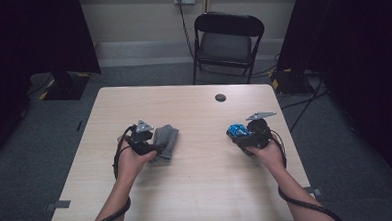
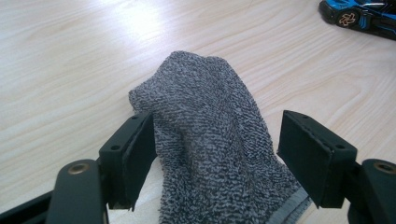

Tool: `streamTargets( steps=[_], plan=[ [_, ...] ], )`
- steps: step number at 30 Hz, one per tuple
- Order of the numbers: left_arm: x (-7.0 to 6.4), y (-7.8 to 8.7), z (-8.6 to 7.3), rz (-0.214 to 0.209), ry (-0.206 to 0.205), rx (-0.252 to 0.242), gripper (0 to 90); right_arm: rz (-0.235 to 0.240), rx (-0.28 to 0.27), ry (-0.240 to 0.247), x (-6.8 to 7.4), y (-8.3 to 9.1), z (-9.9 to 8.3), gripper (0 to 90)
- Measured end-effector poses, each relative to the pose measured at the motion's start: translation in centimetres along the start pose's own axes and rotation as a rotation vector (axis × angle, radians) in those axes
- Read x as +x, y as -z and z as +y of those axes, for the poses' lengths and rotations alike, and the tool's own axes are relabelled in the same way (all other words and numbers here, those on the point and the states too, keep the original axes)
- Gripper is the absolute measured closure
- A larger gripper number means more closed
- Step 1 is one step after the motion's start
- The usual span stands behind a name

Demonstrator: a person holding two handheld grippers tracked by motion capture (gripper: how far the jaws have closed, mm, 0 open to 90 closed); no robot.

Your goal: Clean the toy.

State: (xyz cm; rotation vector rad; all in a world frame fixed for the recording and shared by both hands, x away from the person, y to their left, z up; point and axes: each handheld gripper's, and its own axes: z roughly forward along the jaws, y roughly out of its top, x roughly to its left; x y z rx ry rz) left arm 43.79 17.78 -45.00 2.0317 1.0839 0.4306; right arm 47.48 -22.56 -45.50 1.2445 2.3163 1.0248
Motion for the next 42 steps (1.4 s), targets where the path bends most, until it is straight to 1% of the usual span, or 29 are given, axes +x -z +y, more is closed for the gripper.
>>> streamTargets(
  steps=[1, 3, 4, 5, 7, 9, 10, 11, 13, 15, 17, 19, 20, 21, 22, 23, 25, 26, 28, 29, 30, 31, 32, 34, 35, 36, 37, 41, 42],
  plan=[
    [0.0, 0.0, 0.0, 0.000, 0.005, -0.003, 27.2, 0.005, 0.000, 0.001, 0.2, 0.0, 0.0, 14.5],
    [0.0, 0.2, 0.0, 0.001, 0.001, -0.004, 27.2, 0.028, 0.002, -0.002, 0.4, -0.1, 0.1, 14.4],
    [0.0, 0.2, 0.0, -0.002, -0.004, 0.000, 27.0, 0.030, 0.006, -0.001, 0.5, -0.2, 0.2, 14.5],
    [0.0, 0.3, 0.1, -0.004, 0.004, -0.002, 26.9, 0.031, 0.006, 0.000, 0.6, -0.2, 0.2, 15.2],
    [0.0, 0.4, 0.1, -0.005, -0.003, -0.001, 25.3, 0.022, 0.013, 0.019, 0.9, -0.2, 0.3, 15.7],
    [0.0, 0.4, 0.2, -0.006, 0.001, -0.004, 24.0, 0.033, 0.011, 0.033, 1.2, -0.2, 0.4, 16.1],
    [-0.1, 0.5, 0.3, -0.012, -0.001, -0.003, 23.0, 0.029, 0.016, 0.035, 1.3, -0.3, 0.4, 16.1],
    [-0.2, 0.5, 0.4, -0.014, 0.002, -0.011, 22.7, 0.035, 0.019, 0.038, 1.4, -0.3, 0.5, 16.1],
    [-0.4, 0.6, 0.6, -0.018, -0.008, -0.012, 22.3, 0.032, 0.017, 0.047, 1.6, -0.3, 0.5, 16.1],
    [-0.7, 0.7, 0.8, -0.024, -0.010, -0.020, 21.9, 0.042, 0.019, 0.051, 1.8, -0.3, 0.6, 16.9],
    [-1.0, 0.8, 1.1, -0.030, -0.019, -0.024, 21.3, 0.059, 0.013, 0.057, 2.1, -0.2, 0.7, 13.7],
    [-1.3, 0.9, 1.3, -0.038, -0.025, -0.031, 20.1, 0.072, 0.009, 0.068, 2.4, -0.1, 0.9, 14.4],
    [-1.4, 0.9, 1.4, -0.038, -0.031, -0.036, 19.8, 0.088, 0.009, 0.074, 2.5, 0.0, 0.9, 14.3],
    [-1.4, 0.9, 1.4, -0.038, -0.031, -0.036, 19.4, 0.088, 0.009, 0.074, 2.5, 0.0, 0.9, 14.3],
    [-1.6, 1.0, 1.6, -0.043, -0.032, -0.035, 19.4, 0.100, 0.010, 0.084, 2.7, 0.0, 1.0, 14.2],
    [-1.7, 1.0, 1.7, -0.050, -0.031, -0.035, 18.0, 0.096, 0.009, 0.091, 2.9, 0.0, 1.1, 14.1],
    [-2.0, 1.0, 1.9, -0.054, -0.035, -0.047, 17.3, 0.105, 0.018, 0.097, 3.1, 0.1, 1.1, 14.1],
    [-2.2, 1.1, 2.0, -0.059, -0.041, -0.045, 16.1, 0.122, 0.011, 0.105, 3.3, 0.1, 1.2, 14.0],
    [-2.5, 1.1, 2.2, -0.069, -0.046, -0.046, 15.8, 0.128, 0.006, 0.105, 3.5, 0.2, 1.2, 14.1],
    [-2.7, 1.1, 2.2, -0.076, -0.056, -0.046, 15.8, 0.137, 0.002, 0.111, 3.6, 0.2, 1.2, 13.9],
    [-2.9, 1.0, 2.2, -0.079, -0.065, -0.045, 15.8, 0.140, 0.002, 0.118, 3.7, 0.3, 1.2, 14.0],
    [-2.9, 1.0, 2.2, -0.079, -0.065, -0.045, 15.8, 0.140, 0.002, 0.118, 3.7, 0.3, 1.2, 14.0],
    [-3.2, 1.0, 2.3, -0.083, -0.068, -0.049, 15.9, 0.148, -0.001, 0.138, 3.9, 0.3, 1.2, 14.0],
    [-3.7, 1.1, 2.3, -0.101, -0.073, -0.057, 15.9, 0.146, -0.005, 0.145, 4.1, 0.3, 1.2, 14.0],
    [-3.7, 1.1, 2.3, -0.101, -0.073, -0.057, 15.8, 0.146, -0.005, 0.145, 4.1, 0.3, 1.2, 14.0],
    [-4.0, 1.0, 2.4, -0.116, -0.078, -0.057, 15.8, 0.158, -0.005, 0.151, 4.4, 0.3, 1.1, 14.0],
    [-4.3, 1.0, 2.4, -0.143, -0.086, -0.058, 15.8, 0.160, -0.005, 0.155, 4.4, 0.4, 1.1, 14.0],
    [-4.8, 0.9, 2.4, -0.153, -0.088, -0.056, 15.7, 0.170, -0.009, 0.171, 4.9, 0.4, 1.0, 14.0],
    [-5.1, 0.9, 2.4, -0.164, -0.096, -0.056, 15.7, 0.181, -0.007, 0.185, 5.2, 0.4, 0.8, 14.0]
  ],
)
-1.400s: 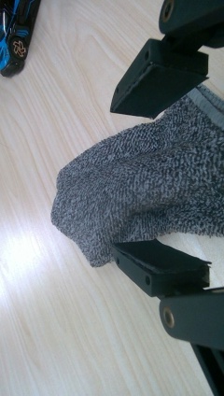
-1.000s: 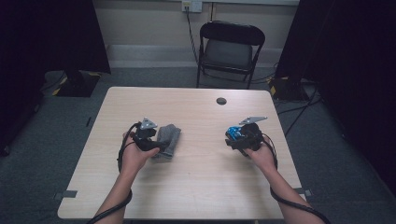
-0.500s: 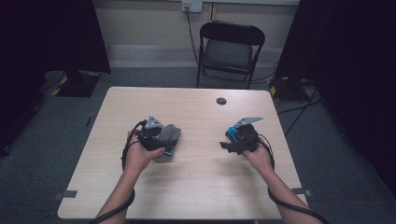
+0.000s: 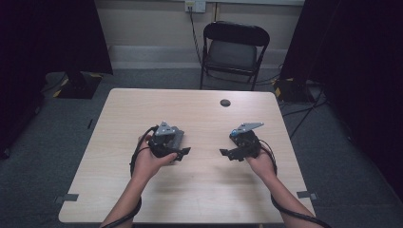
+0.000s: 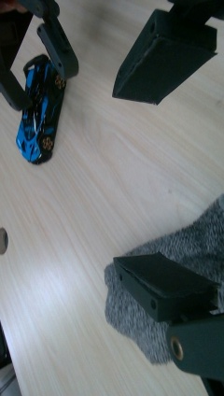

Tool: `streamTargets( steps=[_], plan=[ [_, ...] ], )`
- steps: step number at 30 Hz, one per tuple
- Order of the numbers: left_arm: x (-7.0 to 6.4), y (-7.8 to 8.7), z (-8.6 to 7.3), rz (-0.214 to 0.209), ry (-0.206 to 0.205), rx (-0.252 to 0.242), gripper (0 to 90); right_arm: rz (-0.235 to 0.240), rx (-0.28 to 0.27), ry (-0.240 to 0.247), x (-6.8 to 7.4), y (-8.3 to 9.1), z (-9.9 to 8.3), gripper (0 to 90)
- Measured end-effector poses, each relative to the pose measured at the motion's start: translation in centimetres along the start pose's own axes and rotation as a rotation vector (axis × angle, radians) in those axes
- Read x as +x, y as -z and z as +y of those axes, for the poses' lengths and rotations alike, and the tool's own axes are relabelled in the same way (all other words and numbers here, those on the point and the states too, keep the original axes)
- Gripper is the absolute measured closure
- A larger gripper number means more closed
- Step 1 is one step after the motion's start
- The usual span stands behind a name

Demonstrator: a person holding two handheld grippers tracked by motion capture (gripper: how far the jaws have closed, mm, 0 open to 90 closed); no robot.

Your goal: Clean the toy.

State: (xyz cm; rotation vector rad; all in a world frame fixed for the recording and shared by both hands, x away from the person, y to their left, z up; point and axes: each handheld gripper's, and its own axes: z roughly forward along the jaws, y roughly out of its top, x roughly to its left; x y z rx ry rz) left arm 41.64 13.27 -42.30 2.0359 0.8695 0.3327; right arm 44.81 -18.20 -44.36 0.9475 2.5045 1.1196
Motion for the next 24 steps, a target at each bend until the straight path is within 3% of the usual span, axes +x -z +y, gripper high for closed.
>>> streamTargets(
  steps=[4, 10, 24],
  plan=[
    [-1.1, -0.2, 0.0, -0.038, -0.023, 0.002, 15.7, 0.013, 0.012, 0.016, 0.5, -0.2, -0.2, 14.0],
    [-2.6, -0.6, -0.7, -0.093, -0.027, 0.009, 15.7, 0.029, 0.010, 0.039, 1.4, -0.2, -0.6, 14.0],
    [-5.0, -1.2, -2.3, -0.161, -0.067, 0.038, 15.9, 0.078, 0.029, 0.073, 2.9, -0.2, -1.7, 14.1]
  ],
)
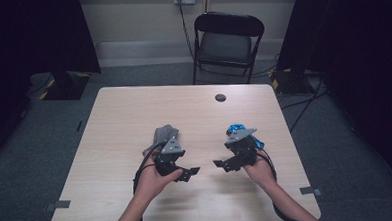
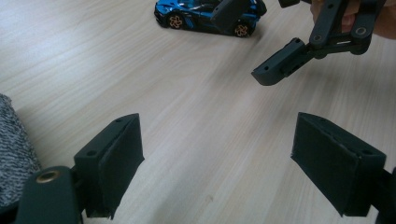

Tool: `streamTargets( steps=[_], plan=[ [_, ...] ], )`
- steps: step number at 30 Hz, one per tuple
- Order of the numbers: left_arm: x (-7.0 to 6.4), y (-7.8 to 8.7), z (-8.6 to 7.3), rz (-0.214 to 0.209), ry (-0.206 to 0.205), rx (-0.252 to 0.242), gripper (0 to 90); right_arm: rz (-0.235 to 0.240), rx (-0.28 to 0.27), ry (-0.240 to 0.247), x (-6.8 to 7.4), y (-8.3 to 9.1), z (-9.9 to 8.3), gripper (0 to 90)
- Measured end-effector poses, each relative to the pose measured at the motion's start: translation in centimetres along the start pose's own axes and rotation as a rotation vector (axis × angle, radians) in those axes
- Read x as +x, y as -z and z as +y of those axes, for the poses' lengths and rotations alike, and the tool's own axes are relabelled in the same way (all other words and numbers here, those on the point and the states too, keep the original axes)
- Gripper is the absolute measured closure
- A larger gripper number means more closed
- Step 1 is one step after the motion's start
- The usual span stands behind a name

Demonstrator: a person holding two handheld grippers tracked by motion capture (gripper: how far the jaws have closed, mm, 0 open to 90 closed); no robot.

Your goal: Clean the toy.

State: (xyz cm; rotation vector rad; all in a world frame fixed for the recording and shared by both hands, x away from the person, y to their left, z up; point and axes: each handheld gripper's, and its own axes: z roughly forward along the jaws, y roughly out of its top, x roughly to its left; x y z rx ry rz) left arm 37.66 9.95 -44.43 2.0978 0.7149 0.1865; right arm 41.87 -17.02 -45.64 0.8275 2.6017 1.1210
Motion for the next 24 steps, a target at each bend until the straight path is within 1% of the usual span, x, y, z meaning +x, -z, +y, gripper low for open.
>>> streamTargets(
  steps=[1, 3, 5, 7, 10, 12, 16, 18, 20, 22, 24],
  plan=[
    [-0.1, 0.0, -0.2, -0.005, 0.002, 0.001, 15.9, 0.001, 0.002, 0.004, 0.1, 0.0, -0.1, 14.0],
    [-0.2, 0.0, -0.5, 0.000, -0.002, 0.002, 16.0, 0.010, 0.003, 0.005, 0.3, -0.1, -0.4, 14.1],
    [-0.4, 0.0, -0.8, -0.009, -0.002, 0.009, 16.1, 0.013, 0.004, 0.009, 0.5, -0.1, -0.6, 14.0],
    [-0.5, 0.0, -0.9, -0.006, -0.009, 0.015, 16.2, 0.016, 0.006, 0.007, 0.6, -0.1, -0.7, 14.1],
    [-0.9, -0.1, -1.3, -0.014, -0.021, 0.016, 16.4, 0.021, 0.009, 0.017, 0.9, -0.1, -1.0, 14.0],
    [-1.0, -0.1, -1.4, -0.016, -0.019, 0.018, 16.4, 0.025, 0.011, 0.017, 1.1, -0.2, -1.0, 14.0],
    [-1.4, -0.6, -2.0, -0.015, -0.038, 0.030, 16.4, 0.032, 0.014, 0.034, 1.8, -0.4, -1.2, 14.1],
    [-1.6, -0.8, -2.4, -0.015, -0.048, 0.040, 16.5, 0.042, 0.021, 0.045, 2.2, -0.6, -1.4, 14.1],
    [-1.8, -1.0, -2.7, -0.016, -0.058, 0.054, 16.5, 0.042, 0.029, 0.056, 2.5, -0.8, -1.6, 14.1],
    [-1.9, -1.1, -2.9, -0.017, -0.057, 0.054, 16.6, 0.050, 0.031, 0.060, 2.7, -0.9, -1.7, 14.1],
    [-2.1, -1.3, -3.2, -0.021, -0.062, 0.052, 17.0, 0.048, 0.038, 0.070, 3.1, -1.2, -2.0, 14.1]
  ],
)
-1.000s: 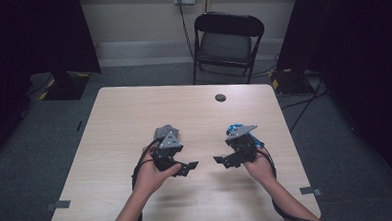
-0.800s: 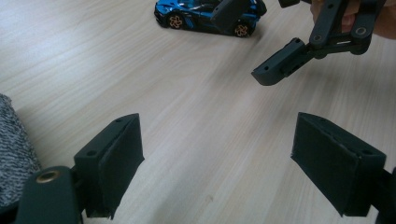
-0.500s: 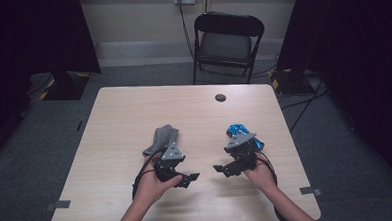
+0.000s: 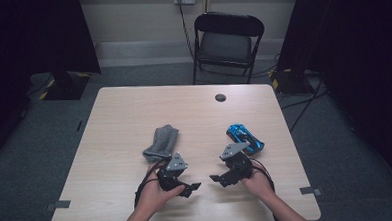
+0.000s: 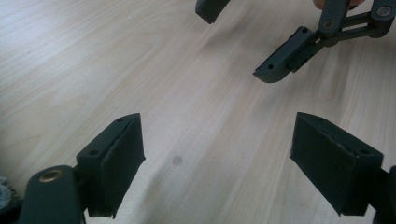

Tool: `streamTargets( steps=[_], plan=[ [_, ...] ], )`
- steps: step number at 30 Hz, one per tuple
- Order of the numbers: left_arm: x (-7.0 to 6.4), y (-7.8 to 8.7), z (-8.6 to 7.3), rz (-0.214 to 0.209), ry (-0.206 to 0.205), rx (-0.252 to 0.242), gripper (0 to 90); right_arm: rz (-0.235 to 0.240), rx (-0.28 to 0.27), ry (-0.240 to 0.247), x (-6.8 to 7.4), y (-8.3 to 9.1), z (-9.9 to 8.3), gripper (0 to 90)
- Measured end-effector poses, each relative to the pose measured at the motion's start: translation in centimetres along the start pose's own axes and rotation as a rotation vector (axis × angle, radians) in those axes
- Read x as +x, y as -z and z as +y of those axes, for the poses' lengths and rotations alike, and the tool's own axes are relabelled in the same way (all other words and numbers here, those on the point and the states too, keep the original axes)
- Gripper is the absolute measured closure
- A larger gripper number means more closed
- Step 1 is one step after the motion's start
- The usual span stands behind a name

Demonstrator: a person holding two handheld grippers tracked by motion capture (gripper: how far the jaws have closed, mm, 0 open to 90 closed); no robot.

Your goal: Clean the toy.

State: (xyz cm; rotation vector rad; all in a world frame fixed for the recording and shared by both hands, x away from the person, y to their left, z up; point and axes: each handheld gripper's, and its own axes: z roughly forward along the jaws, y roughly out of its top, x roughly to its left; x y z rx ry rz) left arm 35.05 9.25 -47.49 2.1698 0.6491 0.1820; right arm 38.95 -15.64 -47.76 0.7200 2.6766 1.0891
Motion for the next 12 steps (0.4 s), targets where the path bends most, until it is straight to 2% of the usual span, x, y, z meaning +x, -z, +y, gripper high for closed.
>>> streamTargets(
  steps=[7, 12],
  plan=[
    [-0.5, -0.7, -1.1, -0.011, -0.020, 0.024, 17.7, -0.006, 0.032, 0.050, 0.8, -0.9, -0.6, 14.1],
    [-0.6, -1.0, -1.5, 0.007, -0.041, 0.037, 17.6, -0.003, 0.044, 0.064, 1.1, -1.3, -0.9, 14.1]
  ],
)
